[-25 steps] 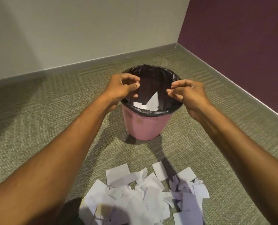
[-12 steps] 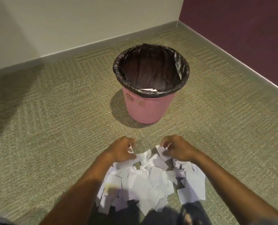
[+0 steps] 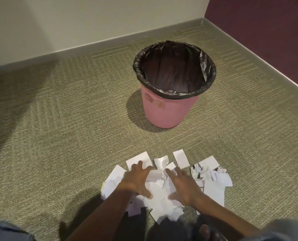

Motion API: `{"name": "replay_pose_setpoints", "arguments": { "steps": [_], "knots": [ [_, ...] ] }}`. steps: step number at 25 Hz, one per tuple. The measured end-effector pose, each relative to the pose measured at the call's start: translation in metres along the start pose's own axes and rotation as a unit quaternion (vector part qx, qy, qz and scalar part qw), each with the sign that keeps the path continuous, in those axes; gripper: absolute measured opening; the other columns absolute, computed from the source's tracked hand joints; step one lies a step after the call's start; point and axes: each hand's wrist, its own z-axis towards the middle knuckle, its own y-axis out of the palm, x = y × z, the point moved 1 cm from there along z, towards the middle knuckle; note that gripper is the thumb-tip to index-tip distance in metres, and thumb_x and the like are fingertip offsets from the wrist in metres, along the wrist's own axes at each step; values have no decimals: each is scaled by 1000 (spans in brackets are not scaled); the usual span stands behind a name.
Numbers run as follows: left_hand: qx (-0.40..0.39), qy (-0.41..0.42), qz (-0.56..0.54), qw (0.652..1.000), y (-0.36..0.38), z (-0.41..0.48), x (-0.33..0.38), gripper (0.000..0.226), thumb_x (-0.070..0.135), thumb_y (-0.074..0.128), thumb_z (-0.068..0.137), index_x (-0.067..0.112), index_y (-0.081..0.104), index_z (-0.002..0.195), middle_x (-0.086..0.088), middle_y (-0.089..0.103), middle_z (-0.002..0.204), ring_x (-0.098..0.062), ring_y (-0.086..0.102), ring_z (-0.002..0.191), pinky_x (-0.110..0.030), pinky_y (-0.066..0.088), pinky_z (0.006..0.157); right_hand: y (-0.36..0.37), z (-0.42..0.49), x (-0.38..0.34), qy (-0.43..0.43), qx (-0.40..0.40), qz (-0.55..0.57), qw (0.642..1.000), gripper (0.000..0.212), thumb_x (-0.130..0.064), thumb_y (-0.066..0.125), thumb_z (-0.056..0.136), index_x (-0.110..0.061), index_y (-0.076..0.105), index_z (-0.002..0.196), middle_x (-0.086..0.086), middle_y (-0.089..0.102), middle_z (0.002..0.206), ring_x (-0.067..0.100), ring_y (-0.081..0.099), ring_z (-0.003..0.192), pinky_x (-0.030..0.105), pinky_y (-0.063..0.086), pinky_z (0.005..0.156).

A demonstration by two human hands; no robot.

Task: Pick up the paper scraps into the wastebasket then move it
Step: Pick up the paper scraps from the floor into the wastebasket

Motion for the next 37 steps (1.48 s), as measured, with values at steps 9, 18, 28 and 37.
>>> {"name": "replay_pose_setpoints", "arguments": {
  "steps": [9, 18, 28, 37],
  "knots": [
    [158, 6, 5, 987, 3, -2, 3, 48, 1, 57, 86, 15, 48, 132, -10, 39, 136, -29, 43, 120, -40, 51, 89, -14, 14, 12, 28, 84, 175, 981, 21, -19, 69, 85, -12, 63, 104, 8, 67, 106, 27, 63, 105, 32, 47, 80],
    [269, 15, -203, 941, -46, -4, 3, 31, -10, 59, 79, 16, 71, 91, -3, 66, 87, -20, 65, 76, -27, 50, 54, -87, -7, 27, 24, 132, 208, 969, 47, -8, 70, 83, -19, 34, 54, -6, 34, 52, 15, 34, 52, 29, 26, 49],
    [218, 3, -627, 748, -108, -15, -4, 30, -10, 76, 73, -2, 69, 101, -17, 70, 103, -27, 72, 82, -33, 61, 63, -157, -41, 35, 37, 241, 388, 889, 15, -11, 75, 84, -4, 69, 96, 4, 65, 114, 13, 62, 102, 29, 58, 80],
    [251, 198, -689, 651, -238, -85, 7, 28, -3, 79, 56, 15, 76, 77, -2, 76, 85, -16, 74, 81, -30, 59, 61, -234, -71, 43, -92, 299, 600, 736, 25, -6, 72, 82, -10, 73, 107, 4, 78, 96, 22, 76, 83, 22, 58, 61]
  ]
}}
